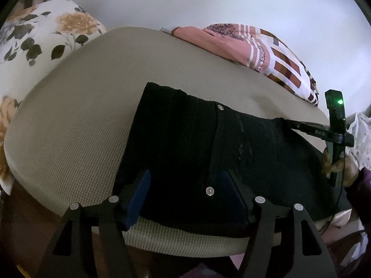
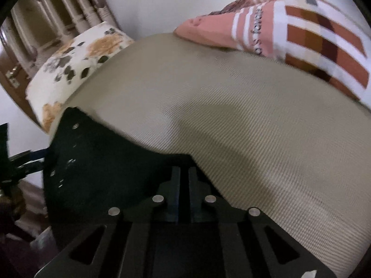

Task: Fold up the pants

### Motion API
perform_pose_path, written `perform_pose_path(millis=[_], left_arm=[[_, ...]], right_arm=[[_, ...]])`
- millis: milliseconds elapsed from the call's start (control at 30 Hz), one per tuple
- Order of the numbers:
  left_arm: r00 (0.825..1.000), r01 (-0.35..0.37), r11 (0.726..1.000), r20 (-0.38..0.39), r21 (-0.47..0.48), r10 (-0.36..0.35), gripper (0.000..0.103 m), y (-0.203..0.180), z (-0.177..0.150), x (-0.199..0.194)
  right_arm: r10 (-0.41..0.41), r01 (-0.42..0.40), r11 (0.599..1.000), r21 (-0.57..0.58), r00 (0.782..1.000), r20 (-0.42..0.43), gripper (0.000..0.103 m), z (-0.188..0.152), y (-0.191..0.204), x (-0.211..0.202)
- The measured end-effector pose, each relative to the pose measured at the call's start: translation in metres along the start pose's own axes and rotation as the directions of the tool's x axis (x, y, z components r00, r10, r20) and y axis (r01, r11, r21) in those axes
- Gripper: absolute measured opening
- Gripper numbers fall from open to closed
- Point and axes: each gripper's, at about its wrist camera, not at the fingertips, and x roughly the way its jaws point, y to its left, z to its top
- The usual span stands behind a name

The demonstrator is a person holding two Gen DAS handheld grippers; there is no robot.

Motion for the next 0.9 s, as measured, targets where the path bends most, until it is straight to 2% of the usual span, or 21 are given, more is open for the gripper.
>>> perform_pose_path(millis=[100, 333, 467, 633, 733, 833, 900], left_arm=[[1.000, 0.001, 1.000, -0.003, 0.000, -0.001, 0.069, 0.000, 0.000, 0.004], [1.000, -0.008, 1.000, 0.007, -0.003, 0.008, 0.071, 0.003, 0.003, 0.009], [1.000, -0.008, 1.000, -0.006, -0.008, 0.008, 0.071, 0.009, 0.004, 0.019], [0.999, -0.048, 0.998, 0.015, 0.046, 0.048, 0.073, 0.002, 0.004, 0.024], [0.999, -0.046, 0.997, 0.022, 0.057, 0.045, 0.074, 0.000, 0.004, 0.022], [0.999, -0.029, 0.999, 0.029, 0.046, 0.028, 0.074, 0.004, 0.004, 0.020], [0.999, -0.008, 1.000, 0.033, 0.009, 0.008, 0.074, 0.009, 0.007, 0.015]], right_arm=[[-0.050, 0.050, 0.999, 0.011, 0.998, 0.022, 0.003, 0.000, 0.000, 0.008], [-0.074, 0.074, 0.997, 0.002, 0.996, 0.051, 0.003, 0.003, 0.000, 0.012], [-0.131, 0.131, 0.991, 0.001, 0.990, 0.042, 0.002, 0.007, -0.002, 0.020], [-0.139, 0.138, 0.990, 0.024, 0.989, 0.055, 0.001, 0.009, -0.005, 0.024], [-0.093, 0.088, 0.993, 0.073, 0.994, 0.064, 0.001, 0.008, -0.014, 0.022], [-0.072, 0.060, 0.988, 0.142, 0.994, 0.079, 0.005, 0.010, -0.026, 0.020], [-0.055, 0.033, 0.978, 0.206, 0.993, 0.104, 0.022, 0.010, -0.038, 0.014]])
